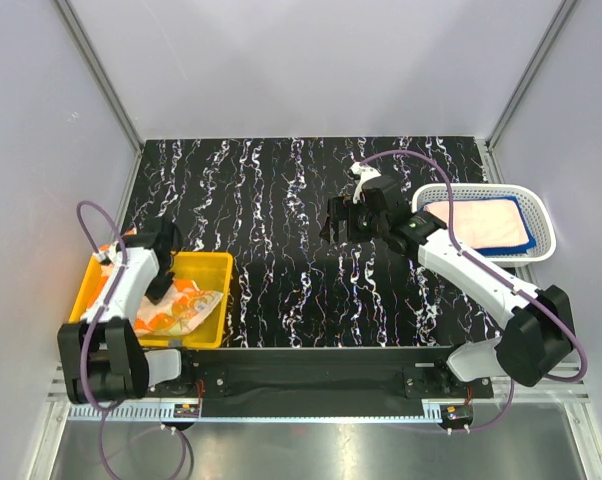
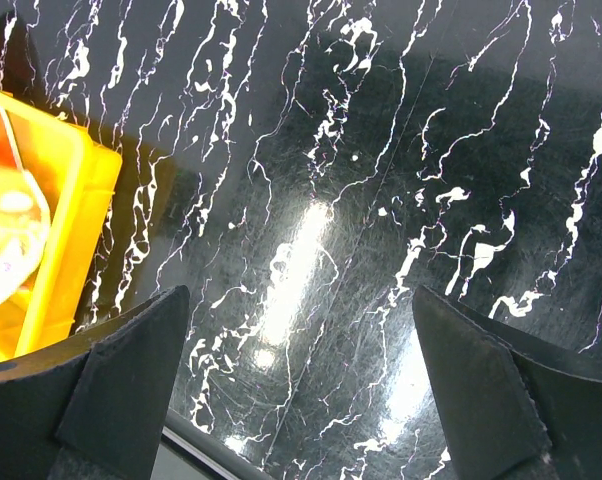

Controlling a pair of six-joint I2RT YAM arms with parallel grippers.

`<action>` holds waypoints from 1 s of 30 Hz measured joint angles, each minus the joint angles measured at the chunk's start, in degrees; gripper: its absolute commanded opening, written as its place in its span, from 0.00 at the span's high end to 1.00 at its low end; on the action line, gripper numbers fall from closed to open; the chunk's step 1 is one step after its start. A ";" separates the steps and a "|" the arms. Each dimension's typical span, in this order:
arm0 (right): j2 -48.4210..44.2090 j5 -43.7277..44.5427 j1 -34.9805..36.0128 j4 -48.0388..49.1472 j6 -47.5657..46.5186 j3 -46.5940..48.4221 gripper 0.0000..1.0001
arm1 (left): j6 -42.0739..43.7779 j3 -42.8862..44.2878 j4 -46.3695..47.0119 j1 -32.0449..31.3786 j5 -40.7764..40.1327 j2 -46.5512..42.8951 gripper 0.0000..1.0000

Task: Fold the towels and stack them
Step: Neatly place the folded towel into the bin

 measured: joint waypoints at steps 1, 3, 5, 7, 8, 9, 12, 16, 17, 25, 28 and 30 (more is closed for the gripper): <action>0.00 0.00 0.00 0.00 0.00 0.00 0.00 | 1.49 1.01 0.04 0.00 0.11 -1.36 1.00; 0.00 0.02 0.00 -0.02 -0.02 0.00 0.00 | 4.44 3.65 0.31 0.04 0.68 -5.14 1.00; 0.00 0.00 0.00 -0.02 -0.02 0.00 0.00 | 7.39 7.58 -0.02 0.04 1.44 -9.42 1.00; 0.00 0.02 0.00 -0.02 -0.04 0.00 0.00 | 9.51 11.89 -0.42 0.04 1.77 -12.35 1.00; 0.00 0.02 0.00 -0.02 -0.04 0.00 0.00 | 10.51 14.14 -0.59 0.04 1.99 -13.40 1.00; 0.02 0.02 0.00 -0.02 -0.04 0.00 0.00 | 11.50 16.26 -0.59 0.04 2.21 -14.36 1.00; 0.04 0.02 0.00 -0.02 -0.07 0.00 0.00 | 14.23 19.76 -0.48 0.04 2.62 -16.52 1.00; 0.46 -0.02 0.00 -0.04 -0.13 0.02 0.00 | 17.05 19.71 -0.74 0.04 3.85 -17.55 1.00; 0.61 -0.02 0.00 -0.04 -0.20 0.02 0.00 | 17.42 19.30 -0.72 0.04 4.42 -17.53 1.00; 2.89 -0.07 0.00 -0.24 -0.70 0.39 0.00 | 18.69 7.58 2.71 0.02 11.82 -15.76 0.82; 3.17 -0.07 0.00 -0.31 -0.74 0.42 0.00 | 18.82 6.16 4.48 0.04 13.27 -14.08 0.84; 3.17 -0.07 0.00 -0.50 -0.79 0.61 0.00 | 18.95 5.79 5.88 0.04 14.05 -13.35 0.82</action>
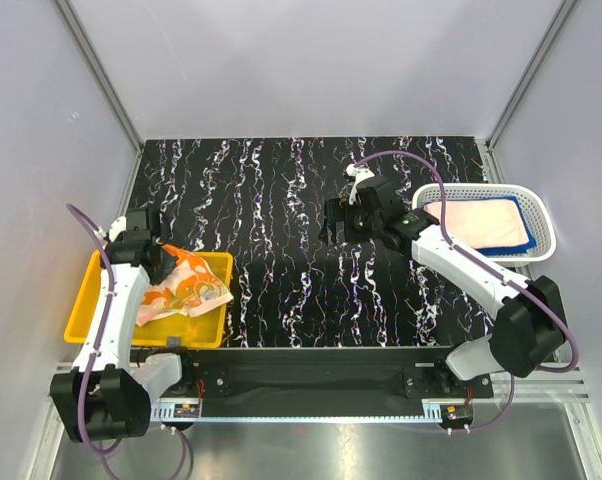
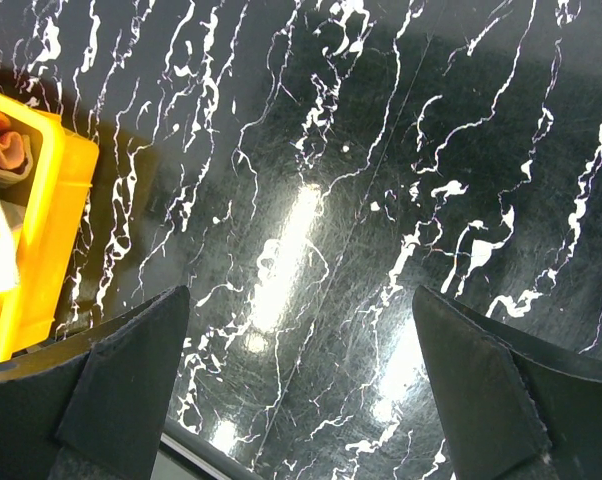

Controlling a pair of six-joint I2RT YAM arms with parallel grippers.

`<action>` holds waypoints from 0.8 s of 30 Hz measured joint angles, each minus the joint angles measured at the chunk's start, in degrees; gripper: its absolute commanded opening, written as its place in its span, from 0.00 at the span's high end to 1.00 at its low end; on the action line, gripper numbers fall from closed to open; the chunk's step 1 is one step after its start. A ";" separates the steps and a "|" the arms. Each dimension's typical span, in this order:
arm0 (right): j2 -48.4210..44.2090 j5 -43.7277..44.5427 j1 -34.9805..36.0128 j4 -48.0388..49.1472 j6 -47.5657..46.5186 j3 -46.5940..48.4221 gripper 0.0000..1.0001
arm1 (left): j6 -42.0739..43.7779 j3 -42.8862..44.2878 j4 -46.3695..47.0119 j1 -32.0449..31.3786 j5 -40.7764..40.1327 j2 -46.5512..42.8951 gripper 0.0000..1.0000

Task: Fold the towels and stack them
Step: Neatly place the folded towel into the bin

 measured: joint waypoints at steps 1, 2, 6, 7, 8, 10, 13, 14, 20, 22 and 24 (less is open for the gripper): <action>0.00 0.02 0.00 0.02 -0.04 0.11 0.01 | 0.09 -0.17 0.66 0.00 0.31 0.22 0.80; 0.00 0.02 0.00 0.02 -0.13 0.22 0.00 | 0.35 -0.28 1.27 0.00 0.70 0.37 0.75; 0.00 0.02 0.00 0.02 -0.26 0.33 0.00 | 1.05 -0.46 2.58 0.00 2.03 0.92 0.68; 0.00 0.02 0.00 0.02 -0.33 0.33 0.00 | 1.16 -0.48 2.82 0.00 2.32 1.03 0.67; 0.00 0.02 0.00 0.02 -0.35 0.33 0.00 | 1.27 -0.48 3.06 0.00 2.49 1.07 0.65; 0.00 0.02 0.00 0.00 -0.35 0.33 0.00 | 1.36 -0.48 3.45 0.00 2.69 1.07 0.65; 0.00 0.02 0.00 0.02 -0.35 0.33 0.00 | 1.46 -0.48 3.85 0.00 2.91 1.09 0.65; 0.00 0.04 0.00 0.02 -0.37 0.33 0.00 | 1.49 -0.48 3.98 0.00 2.93 1.07 0.66; 0.00 0.09 0.00 0.02 -0.37 0.33 0.00 | 2.69 -0.50 4.70 0.00 4.31 0.59 0.66; -0.02 0.11 0.00 0.07 -0.37 0.33 0.00 | 3.52 -0.63 5.46 0.00 5.33 -0.68 0.66; -0.13 0.11 0.00 0.04 -0.37 0.33 0.00 | 4.28 -0.61 5.88 -0.13 6.36 -2.23 0.66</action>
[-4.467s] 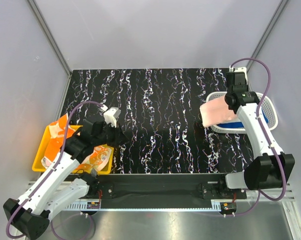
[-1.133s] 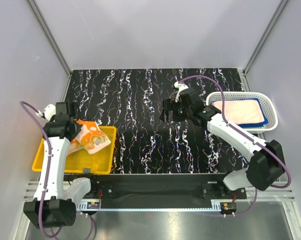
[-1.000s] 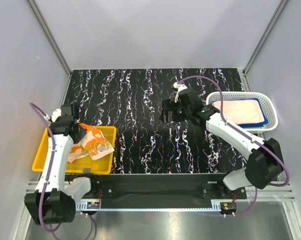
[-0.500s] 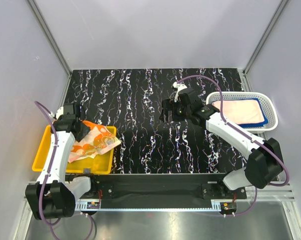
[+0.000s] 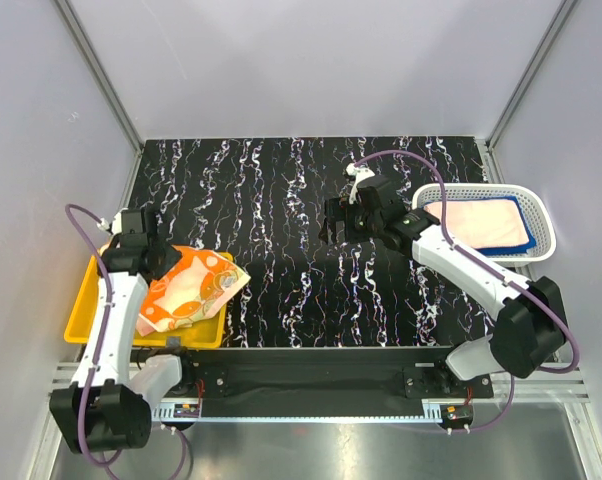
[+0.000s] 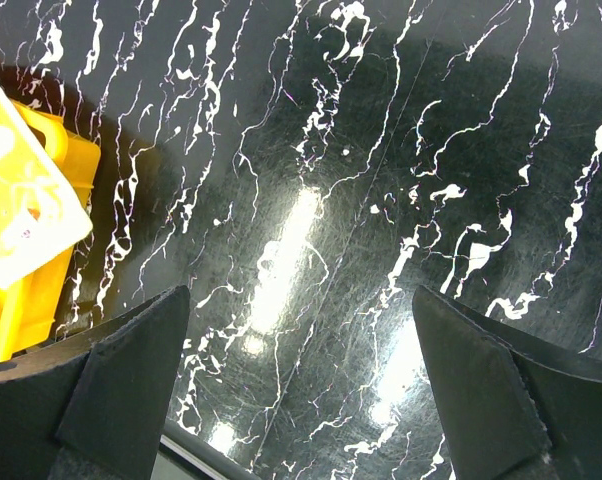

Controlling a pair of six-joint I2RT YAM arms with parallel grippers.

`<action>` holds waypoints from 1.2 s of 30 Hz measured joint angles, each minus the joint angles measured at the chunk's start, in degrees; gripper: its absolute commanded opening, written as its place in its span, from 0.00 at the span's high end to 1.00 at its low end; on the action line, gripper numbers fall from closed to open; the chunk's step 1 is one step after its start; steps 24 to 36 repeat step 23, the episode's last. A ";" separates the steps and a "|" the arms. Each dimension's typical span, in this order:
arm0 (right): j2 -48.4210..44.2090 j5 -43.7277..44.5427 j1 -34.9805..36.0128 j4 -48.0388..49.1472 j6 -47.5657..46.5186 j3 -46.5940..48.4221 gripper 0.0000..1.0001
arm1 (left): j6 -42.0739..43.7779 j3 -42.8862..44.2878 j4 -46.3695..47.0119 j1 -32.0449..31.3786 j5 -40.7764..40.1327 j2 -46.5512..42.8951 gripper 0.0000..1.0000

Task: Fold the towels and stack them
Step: Neatly place the folded towel into the bin

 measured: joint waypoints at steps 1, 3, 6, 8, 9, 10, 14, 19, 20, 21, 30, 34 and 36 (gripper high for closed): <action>-0.11 0.02 0.00 0.02 0.00 0.00 0.00 | 0.42 0.00 0.26 -0.26 0.50 -0.81 0.66; -0.48 0.04 0.00 0.07 0.02 0.00 0.00 | 1.25 0.07 0.76 -1.70 1.01 -2.10 0.66; -1.62 0.26 0.00 0.24 0.13 -0.02 0.00 | 1.88 1.75 0.70 -10.43 0.22 -2.73 0.66; -2.84 0.59 0.00 0.39 0.35 -0.02 0.00 | 2.05 3.80 1.05 -18.05 -0.61 -2.23 0.66; -3.45 0.79 0.00 0.44 0.52 -0.02 0.00 | 2.03 5.07 1.22 -22.51 -1.62 -1.62 0.66; -4.09 1.18 0.00 0.42 0.74 -0.02 0.00 | 2.03 6.56 1.25 -26.32 -2.51 -0.81 0.66; -6.49 3.69 0.00 0.35 1.68 -0.02 0.00 | 1.62 11.74 2.25 -40.33 -7.02 4.33 0.65; -9.22 7.91 0.00 -0.15 3.52 -0.13 0.00 | 1.66 15.47 3.74 -52.83 -11.23 11.61 0.65; -10.01 8.76 0.00 -0.09 4.11 -0.42 0.00 | 1.73 15.82 4.04 -54.45 -11.54 12.79 0.64; -10.75 9.49 0.00 -0.15 4.66 -0.68 0.00 | 1.92 15.89 4.52 -55.63 -11.67 13.66 0.64; -11.74 10.03 0.00 -0.37 5.44 -0.87 0.00 | 2.29 15.89 5.20 -56.92 -11.52 14.82 0.64; -11.74 10.03 0.00 -0.37 5.44 -0.87 0.00 | 2.29 15.89 5.20 -56.92 -11.52 14.82 0.64; -11.74 10.03 0.00 -0.37 5.44 -0.87 0.00 | 2.29 15.89 5.20 -56.92 -11.52 14.82 0.64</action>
